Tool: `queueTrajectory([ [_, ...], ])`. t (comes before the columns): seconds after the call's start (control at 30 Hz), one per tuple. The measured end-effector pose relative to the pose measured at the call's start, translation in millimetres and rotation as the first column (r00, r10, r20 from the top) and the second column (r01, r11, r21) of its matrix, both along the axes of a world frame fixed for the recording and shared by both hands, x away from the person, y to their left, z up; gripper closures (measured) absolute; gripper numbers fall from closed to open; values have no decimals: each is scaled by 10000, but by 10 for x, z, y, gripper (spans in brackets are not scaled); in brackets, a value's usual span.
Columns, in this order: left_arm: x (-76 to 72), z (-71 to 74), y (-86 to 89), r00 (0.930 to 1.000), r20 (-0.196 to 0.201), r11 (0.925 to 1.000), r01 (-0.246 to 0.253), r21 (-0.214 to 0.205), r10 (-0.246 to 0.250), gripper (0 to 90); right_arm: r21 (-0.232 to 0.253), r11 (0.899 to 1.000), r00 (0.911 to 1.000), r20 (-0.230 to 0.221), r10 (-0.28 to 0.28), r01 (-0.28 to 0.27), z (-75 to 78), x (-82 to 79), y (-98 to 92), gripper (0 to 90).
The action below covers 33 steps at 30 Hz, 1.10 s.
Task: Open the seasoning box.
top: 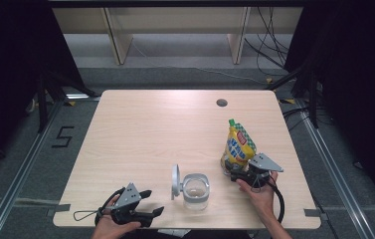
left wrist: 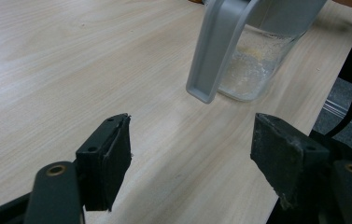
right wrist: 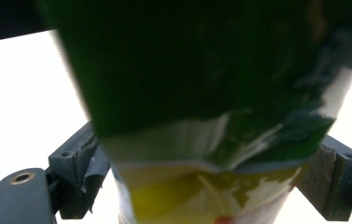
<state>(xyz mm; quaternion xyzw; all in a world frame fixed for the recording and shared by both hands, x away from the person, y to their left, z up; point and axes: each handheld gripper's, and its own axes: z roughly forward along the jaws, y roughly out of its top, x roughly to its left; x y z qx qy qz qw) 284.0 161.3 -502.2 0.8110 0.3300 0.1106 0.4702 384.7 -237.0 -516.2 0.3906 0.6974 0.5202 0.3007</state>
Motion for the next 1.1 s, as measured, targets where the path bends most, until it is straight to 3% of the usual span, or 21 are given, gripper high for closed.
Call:
queueTrajectory([
  [0.1,4,13,9,10000,-56,10000,-14,8,14,283,-163,9997,9994,286,197,-192,1,42,-14,155],
  [0.3,5,6,-1,10000,-40,9999,-6,166,7,283,-29,10000,9999,150,60,-59,5,35,7,152],
  [0.33,-1,1,-13,10000,-58,10000,-38,4,38,283,41,10000,10000,71,36,-37,8,31,13,152],
  [0.37,-4,4,-14,10000,-44,10000,25,-26,-25,283,-196,9998,9993,366,114,-107,6,56,-2,153],
  [0.43,3,5,-11,9999,2,9999,102,10,-102,283,-113,9999,9984,557,18,-11,0,59,16,157],
  [0.5,-4,2,-15,9998,-171,10000,34,-66,-35,283,-113,9999,9988,481,58,-53,2,60,16,159],
  [0.57,-2,5,-11,9999,-57,9999,121,21,-121,283,112,9999,9999,157,-46,45,6,36,41,169],
  [0.7,-5,5,-16,10000,-61,10000,73,43,-73,283,226,9997,9997,229,124,-129,0,52,46,212],
  [0.8,-5,9,-13,9999,-79,9999,114,16,-114,283,-41,9996,9985,461,284,-283,-1,78,23,228],
  [0.9,4,12,-5,9999,-18,9998,165,65,-165,283,-14,9999,9996,254,151,-151,12,62,26,253],
  [0.93,-8,7,-15,9999,-148,9999,4,-102,-6,283,96,9999,9999,52,97,-98,18,47,42,269],
  [0.97,0,10,-1,9999,-107,10000,42,66,-42,283,-93,9997,9992,313,234,-231,22,71,28,276],
  [1.03,7,13,7,9999,-38,9999,126,90,-125,283,-161,9999,10000,61,11,-10,40,36,51,286],
  [1.1,3,14,1,10000,-38,9999,75,-68,-75,284,-232,9997,9999,99,-94,96,54,23,71,294],
])
